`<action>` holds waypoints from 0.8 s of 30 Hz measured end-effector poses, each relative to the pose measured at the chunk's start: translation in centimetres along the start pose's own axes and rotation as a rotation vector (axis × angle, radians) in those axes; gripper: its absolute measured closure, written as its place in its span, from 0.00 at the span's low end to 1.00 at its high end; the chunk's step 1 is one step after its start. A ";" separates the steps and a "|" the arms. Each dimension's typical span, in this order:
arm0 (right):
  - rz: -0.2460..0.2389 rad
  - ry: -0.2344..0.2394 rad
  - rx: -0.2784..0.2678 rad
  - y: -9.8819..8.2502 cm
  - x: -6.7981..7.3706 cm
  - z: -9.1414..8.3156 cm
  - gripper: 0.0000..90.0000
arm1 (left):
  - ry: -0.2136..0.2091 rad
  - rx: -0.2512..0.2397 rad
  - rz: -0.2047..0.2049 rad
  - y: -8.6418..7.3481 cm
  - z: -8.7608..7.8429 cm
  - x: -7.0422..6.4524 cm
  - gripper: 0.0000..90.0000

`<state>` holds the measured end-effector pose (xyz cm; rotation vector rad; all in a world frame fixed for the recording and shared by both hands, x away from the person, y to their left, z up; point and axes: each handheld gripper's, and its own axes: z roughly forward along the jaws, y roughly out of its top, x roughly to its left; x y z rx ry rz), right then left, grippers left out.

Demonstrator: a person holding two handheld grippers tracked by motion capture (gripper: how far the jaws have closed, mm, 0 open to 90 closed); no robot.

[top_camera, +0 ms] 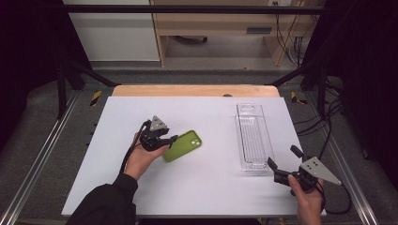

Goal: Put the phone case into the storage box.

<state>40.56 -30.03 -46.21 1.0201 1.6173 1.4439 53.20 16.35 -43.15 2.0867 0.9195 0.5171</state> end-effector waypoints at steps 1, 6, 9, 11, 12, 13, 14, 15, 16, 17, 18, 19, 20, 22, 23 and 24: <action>0.000 0.002 0.004 0.0 0.0 0.0 0.03 | -0.009 0.007 -0.007 0.0 0.1 0.0 0.67; 0.000 0.003 0.009 -0.1 -0.1 0.1 0.03 | -0.062 0.062 0.024 0.1 0.9 -0.7 0.91; 0.010 -0.003 0.000 -0.1 -0.2 -0.1 0.03 | -0.084 0.088 0.037 0.1 1.6 -1.0 1.00; 0.017 -0.005 -0.001 -0.2 -0.3 -0.1 0.03 | -0.089 0.093 0.038 0.1 1.9 -1.1 1.00; 0.023 -0.006 -0.001 -0.2 -0.4 -0.1 0.03 | -0.091 0.100 0.042 0.1 2.1 -1.3 1.00; 0.034 -0.009 -0.006 -0.2 -0.4 -0.1 0.03 | -0.091 0.112 0.058 0.2 2.4 -1.6 1.00; 0.034 -0.009 -0.006 -0.2 -0.4 -0.1 0.03 | -0.091 0.112 0.058 0.2 2.4 -1.6 1.00; 0.035 -0.008 -0.010 -0.2 -0.4 -0.1 0.03 | -0.093 0.118 0.067 0.1 2.5 -1.7 1.00; 0.024 -0.002 -0.009 -0.1 -0.2 -0.2 0.03 | -0.094 0.126 0.074 0.1 2.7 -1.9 1.00; 0.020 0.000 -0.010 0.0 -0.2 -0.2 0.03 | -0.097 0.136 0.078 0.0 2.8 -2.0 1.00; 0.018 -0.001 -0.007 -0.1 -0.2 -0.2 0.03 | -0.097 0.136 0.078 0.0 2.8 -2.0 1.00; 0.026 -0.002 -0.008 -0.1 -0.1 -0.2 0.03 | -0.103 0.146 0.087 0.0 3.1 -2.1 1.00; 0.028 0.001 -0.006 -0.1 -0.2 -0.1 0.03 | -0.105 0.153 0.091 0.1 3.2 -2.1 1.00; 0.025 -0.005 -0.004 -0.1 -0.2 0.0 0.03 | -0.123 0.159 0.083 0.0 3.4 -2.2 1.00; 0.025 -0.006 -0.004 -0.1 -0.2 0.0 0.03 | -0.126 0.162 0.093 0.0 3.4 -2.3 1.00; 0.023 -0.005 -0.005 -0.1 -0.2 -0.1 0.03 | -0.133 0.171 0.098 0.0 3.5 -2.4 1.00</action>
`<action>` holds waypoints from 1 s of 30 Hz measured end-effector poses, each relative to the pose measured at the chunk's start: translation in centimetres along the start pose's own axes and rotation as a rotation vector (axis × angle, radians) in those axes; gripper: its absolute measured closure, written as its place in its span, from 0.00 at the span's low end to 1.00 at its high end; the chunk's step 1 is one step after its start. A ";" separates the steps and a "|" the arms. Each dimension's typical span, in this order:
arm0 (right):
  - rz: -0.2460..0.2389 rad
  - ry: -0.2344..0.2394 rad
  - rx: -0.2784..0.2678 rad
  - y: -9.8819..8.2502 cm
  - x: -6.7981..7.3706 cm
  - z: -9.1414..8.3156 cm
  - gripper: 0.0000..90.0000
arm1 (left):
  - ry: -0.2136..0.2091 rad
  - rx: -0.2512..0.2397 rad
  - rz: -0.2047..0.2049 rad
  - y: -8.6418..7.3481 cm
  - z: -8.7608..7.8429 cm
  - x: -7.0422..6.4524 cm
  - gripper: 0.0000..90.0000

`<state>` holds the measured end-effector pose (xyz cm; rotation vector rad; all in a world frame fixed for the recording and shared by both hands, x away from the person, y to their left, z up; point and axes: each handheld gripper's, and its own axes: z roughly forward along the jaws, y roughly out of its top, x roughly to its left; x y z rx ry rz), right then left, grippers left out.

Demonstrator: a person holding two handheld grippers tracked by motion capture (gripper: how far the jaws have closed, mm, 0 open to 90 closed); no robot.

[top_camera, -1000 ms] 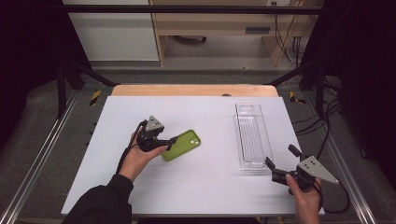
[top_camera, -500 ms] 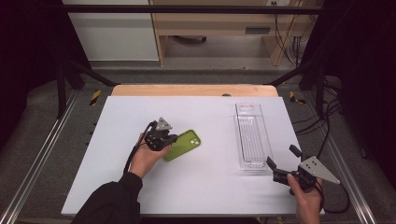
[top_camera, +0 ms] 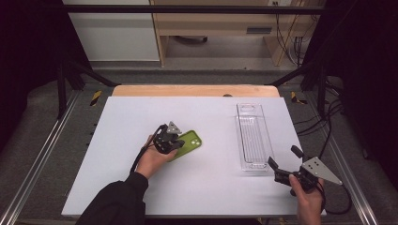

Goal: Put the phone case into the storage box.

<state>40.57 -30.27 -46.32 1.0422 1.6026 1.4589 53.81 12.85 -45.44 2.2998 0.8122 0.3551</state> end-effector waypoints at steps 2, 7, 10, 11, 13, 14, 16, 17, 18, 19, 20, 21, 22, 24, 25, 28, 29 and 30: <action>-0.002 0.000 -0.002 0.0 0.0 0.0 0.03 | -0.006 0.004 0.005 0.0 0.3 -0.2 1.00; 0.006 0.002 -0.003 0.0 -0.1 -0.1 0.03 | -0.010 0.054 0.034 0.2 1.3 -0.9 1.00; 0.006 -0.001 -0.002 0.0 -0.2 -0.1 0.03 | -0.016 0.050 0.032 0.3 1.4 -0.9 1.00; 0.005 -0.001 -0.003 0.0 -0.2 -0.1 0.03 | -0.025 0.053 0.038 0.3 1.4 -0.9 1.00; 0.005 -0.001 -0.003 0.0 -0.2 -0.1 0.03 | -0.038 0.050 0.032 0.3 1.4 -0.8 1.00; 0.005 -0.001 -0.002 0.0 -0.3 -0.2 0.03 | -0.049 0.050 0.027 0.2 1.4 -0.7 1.00; 0.001 -0.001 -0.003 0.0 -0.4 -0.2 0.03 | -0.063 0.051 0.028 0.2 1.3 -0.8 1.00; 0.002 -0.005 -0.002 0.0 -0.4 -0.3 0.03 | -0.080 0.052 0.025 0.1 1.2 -1.0 1.00; 0.002 -0.005 -0.002 0.0 -0.4 -0.3 0.03 | -0.080 0.052 0.025 0.1 1.2 -1.0 1.00; 0.002 -0.005 -0.003 0.0 -0.5 -0.3 0.03 | -0.088 0.054 0.032 0.0 1.1 -1.2 1.00; 0.007 -0.007 -0.003 0.0 -0.5 -0.3 0.03 | -0.092 0.051 0.037 -0.1 1.1 -1.4 1.00; 0.006 -0.008 0.000 0.0 -0.5 -0.3 0.03 | -0.097 0.048 0.032 -0.2 1.0 -1.5 1.00; 0.004 -0.008 0.002 0.0 -0.5 -0.3 0.03 | -0.104 0.048 0.031 -0.3 1.0 -1.6 1.00; 0.002 -0.007 0.004 0.0 -0.5 -0.2 0.03 | -0.118 0.041 0.031 -0.5 0.8 -2.0 1.00; -0.001 -0.004 0.003 0.0 -0.4 -0.2 0.03 | -0.123 0.038 0.032 -0.7 0.7 -2.2 1.00; -0.001 -0.005 0.008 -0.1 -0.4 -0.2 0.03 | -0.141 0.036 0.038 -1.1 0.4 -3.0 1.00; -0.001 -0.005 0.008 -0.1 -0.4 -0.2 0.03 | -0.141 0.036 0.038 -1.1 0.4 -3.0 1.00; 0.000 -0.005 0.009 -0.1 -0.4 -0.2 0.03 | -0.146 0.033 0.040 -1.3 0.3 -3.4 1.00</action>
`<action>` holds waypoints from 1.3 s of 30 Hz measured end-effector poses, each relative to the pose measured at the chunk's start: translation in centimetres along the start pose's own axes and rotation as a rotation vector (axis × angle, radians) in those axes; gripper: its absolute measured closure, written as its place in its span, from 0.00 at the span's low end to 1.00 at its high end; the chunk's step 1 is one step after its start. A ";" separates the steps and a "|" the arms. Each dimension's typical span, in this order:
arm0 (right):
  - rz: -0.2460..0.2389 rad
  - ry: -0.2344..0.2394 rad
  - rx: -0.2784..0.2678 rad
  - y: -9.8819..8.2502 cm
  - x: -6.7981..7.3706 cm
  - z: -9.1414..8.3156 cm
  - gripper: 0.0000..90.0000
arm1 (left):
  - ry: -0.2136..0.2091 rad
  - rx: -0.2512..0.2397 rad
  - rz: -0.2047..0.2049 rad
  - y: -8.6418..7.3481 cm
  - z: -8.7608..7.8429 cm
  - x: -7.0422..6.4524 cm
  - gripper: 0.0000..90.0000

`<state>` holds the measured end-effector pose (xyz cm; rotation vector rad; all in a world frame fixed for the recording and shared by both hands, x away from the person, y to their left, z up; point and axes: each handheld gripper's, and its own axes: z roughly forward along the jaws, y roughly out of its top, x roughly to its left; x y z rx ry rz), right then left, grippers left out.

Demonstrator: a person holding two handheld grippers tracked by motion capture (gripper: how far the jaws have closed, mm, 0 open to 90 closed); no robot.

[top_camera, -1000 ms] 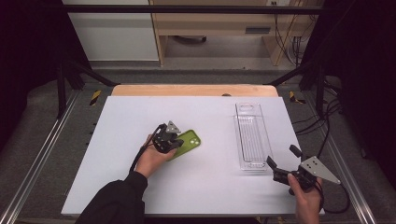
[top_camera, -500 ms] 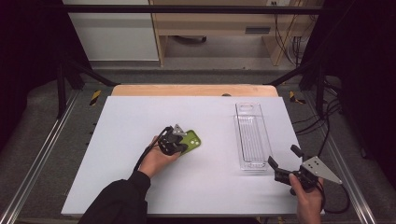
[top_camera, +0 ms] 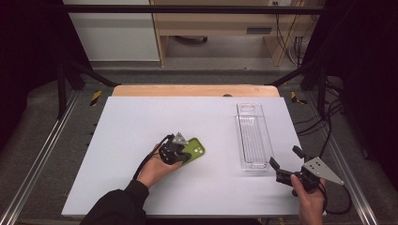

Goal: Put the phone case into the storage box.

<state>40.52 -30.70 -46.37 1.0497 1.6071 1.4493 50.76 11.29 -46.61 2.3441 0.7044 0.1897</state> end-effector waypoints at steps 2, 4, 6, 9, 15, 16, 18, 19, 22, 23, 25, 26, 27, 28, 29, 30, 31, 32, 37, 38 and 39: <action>0.000 -0.001 0.000 0.0 0.0 0.0 0.03 | -0.010 -0.001 0.007 -0.2 -0.1 -0.5 1.00; 0.001 -0.001 0.001 0.0 0.0 0.0 0.03 | -0.027 -0.002 0.016 -0.4 -0.1 -1.2 1.00; 0.001 0.001 0.001 0.0 0.0 0.0 0.03 | -0.035 -0.006 0.016 -0.5 -0.2 -1.7 1.00; 0.000 0.005 0.004 -0.1 0.0 0.1 0.03 | -0.041 -0.007 0.017 -0.6 -0.2 -2.1 1.00; 0.000 0.007 0.008 -0.1 0.1 0.1 0.03 | -0.016 -0.015 -0.004 0.1 0.4 -2.2 1.00; 0.001 0.006 0.008 -0.1 0.1 0.1 0.03 | -0.014 -0.015 -0.006 0.3 0.5 -2.1 1.00; 0.003 0.007 0.009 -0.1 0.0 0.0 0.03 | -0.018 -0.008 0.006 0.9 1.0 -2.5 1.00; 0.004 0.008 0.007 -0.1 0.0 0.1 0.03 | -0.031 -0.007 0.010 1.0 1.1 -2.7 1.00; 0.003 0.010 0.012 -0.1 -0.1 0.1 0.03 | -0.032 -0.001 0.032 1.1 1.2 -3.1 1.00; 0.005 0.011 0.011 -0.1 -0.1 0.1 0.03 | -0.043 0.002 0.037 1.1 1.2 -3.3 1.00; 0.005 0.013 0.012 -0.2 -0.1 0.1 0.03 | -0.067 0.009 0.059 1.0 1.2 -4.0 1.00; 0.005 0.013 0.012 -0.2 -0.1 0.1 0.03 | -0.067 0.009 0.059 1.0 1.2 -4.0 1.00; 0.005 0.013 0.013 -0.2 0.0 0.1 0.03 | -0.079 0.011 0.066 1.0 1.1 -4.3 1.00; 0.005 0.013 0.013 -0.2 0.0 0.1 0.03 | -0.082 0.014 0.072 1.0 1.1 -4.4 1.00; 0.005 0.014 0.014 -0.2 0.0 0.1 0.03 | -0.087 0.016 0.076 0.9 1.1 -4.7 1.00; 0.007 0.016 0.015 -0.2 0.0 0.2 0.03 | -0.101 0.024 0.091 0.9 1.0 -5.3 1.00; 0.001 0.014 0.016 -0.2 0.0 0.2 0.03 | -0.103 0.028 0.100 0.9 1.0 -5.6 1.00; 0.001 0.014 0.016 -0.2 0.0 0.2 0.03 | -0.103 0.028 0.100 0.9 1.0 -5.6 1.00; 0.003 0.017 0.021 -0.2 0.0 0.2 0.03 | -0.099 0.020 0.115 0.7 1.0 -6.5 1.00; -0.001 0.016 0.015 -0.2 0.0 0.2 0.03 | -0.098 0.016 0.104 0.6 0.9 -6.5 1.00; -0.001 0.016 0.015 -0.2 0.0 0.2 0.03 | -0.086 0.006 0.090 0.5 0.8 -6.4 1.00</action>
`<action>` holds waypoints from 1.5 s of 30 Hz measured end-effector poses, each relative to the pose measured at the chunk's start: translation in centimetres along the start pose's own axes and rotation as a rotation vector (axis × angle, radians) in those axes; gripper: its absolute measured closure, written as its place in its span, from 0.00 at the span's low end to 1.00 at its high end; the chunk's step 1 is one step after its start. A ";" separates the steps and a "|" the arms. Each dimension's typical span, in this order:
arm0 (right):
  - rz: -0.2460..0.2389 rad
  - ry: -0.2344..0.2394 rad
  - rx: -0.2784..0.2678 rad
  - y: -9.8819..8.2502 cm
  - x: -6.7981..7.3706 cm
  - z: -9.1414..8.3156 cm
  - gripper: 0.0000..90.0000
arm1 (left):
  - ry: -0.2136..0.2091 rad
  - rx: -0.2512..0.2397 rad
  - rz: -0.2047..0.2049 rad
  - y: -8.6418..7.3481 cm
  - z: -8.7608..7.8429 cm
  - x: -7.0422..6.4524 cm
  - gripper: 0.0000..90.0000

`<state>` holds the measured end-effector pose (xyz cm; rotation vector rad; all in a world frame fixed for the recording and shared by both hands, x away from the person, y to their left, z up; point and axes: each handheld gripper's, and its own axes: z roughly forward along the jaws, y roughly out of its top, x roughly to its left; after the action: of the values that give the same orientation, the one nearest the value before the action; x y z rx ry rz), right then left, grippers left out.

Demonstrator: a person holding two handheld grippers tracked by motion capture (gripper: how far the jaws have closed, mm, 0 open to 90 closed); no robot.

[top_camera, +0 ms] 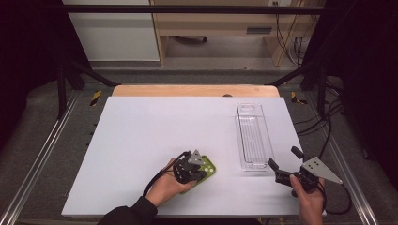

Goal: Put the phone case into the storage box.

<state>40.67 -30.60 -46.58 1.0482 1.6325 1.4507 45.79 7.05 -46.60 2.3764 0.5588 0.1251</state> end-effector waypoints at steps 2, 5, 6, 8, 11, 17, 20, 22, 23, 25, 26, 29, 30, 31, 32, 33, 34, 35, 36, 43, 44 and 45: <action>0.002 -0.001 -0.003 0.0 0.0 0.0 0.03 | 0.031 -0.031 -0.011 -0.2 -0.5 0.0 0.94; 0.005 0.000 -0.002 0.0 0.0 -0.1 0.03 | 0.109 -0.072 -0.014 -0.3 -1.7 0.0 0.79; 0.005 0.000 -0.003 0.0 0.0 -0.1 0.03 | 0.137 -0.085 -0.019 -0.3 -2.2 -0.1 0.79; 0.003 0.000 -0.003 0.0 0.0 0.0 0.03 | 0.187 -0.118 -0.031 -0.6 -3.2 -0.2 0.64; -0.003 0.001 -0.002 0.0 0.0 0.0 0.03 | 0.229 -0.129 -0.052 -1.4 -4.3 -0.3 0.33; 0.005 -0.006 -0.005 0.0 0.0 -0.1 0.03 | 0.219 -0.136 -0.097 -2.9 -4.8 -0.4 0.09; 0.003 -0.006 -0.005 0.0 0.0 -0.1 0.03 | 0.186 -0.114 -0.089 -3.9 -4.8 -0.6 0.07; 0.000 -0.006 -0.002 0.0 0.1 -0.1 0.03 | 0.176 -0.101 -0.084 -4.3 -4.7 -0.7 0.07; 0.001 -0.004 0.000 0.0 0.1 0.0 0.03 | 0.176 -0.101 -0.084 -4.3 -4.7 -0.7 0.07; 0.003 -0.003 0.004 0.0 0.1 0.0 0.03 | 0.169 -0.092 -0.085 -4.8 -4.6 -0.7 0.07; 0.005 0.001 0.004 0.0 0.1 0.0 0.03 | 0.173 -0.089 -0.085 -5.1 -4.4 -0.6 0.07; 0.003 0.003 0.006 0.0 0.1 0.1 0.03 | 0.166 -0.080 -0.092 -5.6 -4.1 -0.5 0.07; 0.003 0.003 0.006 0.0 0.1 0.1 0.03 | 0.164 -0.081 -0.094 -5.7 -4.0 -0.5 0.07; 0.002 0.004 0.006 -0.1 0.1 0.1 0.03 | 0.157 -0.075 -0.090 -5.7 -4.0 -0.5 0.07; 0.001 0.006 0.008 -0.1 0.1 0.1 0.03 | 0.155 -0.074 -0.086 -5.8 -3.9 -0.6 0.07; 0.001 0.006 0.008 -0.1 0.1 0.1 0.03 | 0.157 -0.073 -0.084 -5.8 -3.9 -0.6 0.07; 0.001 0.007 0.009 -0.1 0.1 0.1 0.03 | 0.154 -0.067 -0.082 -5.8 -3.8 -0.6 0.07; 0.001 0.007 0.009 -0.1 0.1 0.1 0.03 | 0.154 -0.067 -0.082 -5.8 -3.8 -0.6 0.07; 0.000 0.010 0.012 -0.1 0.2 0.1 0.03 | 0.152 -0.063 -0.082 -5.9 -3.7 -0.6 0.07; 0.000 0.014 0.019 -0.1 0.3 0.2 0.03 | 0.147 -0.047 -0.086 -6.1 -3.2 -0.6 0.07; 0.000 0.014 0.019 -0.1 0.3 0.2 0.03 | 0.147 -0.047 -0.086 -6.1 -3.2 -0.6 0.07; -0.001 0.014 0.019 -0.1 0.3 0.2 0.03 | 0.149 -0.044 -0.086 -6.1 -3.2 -0.5 0.07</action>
<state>40.72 -30.28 -46.71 1.0498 1.6593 1.4484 42.36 12.86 -48.09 2.3088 0.7200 0.2744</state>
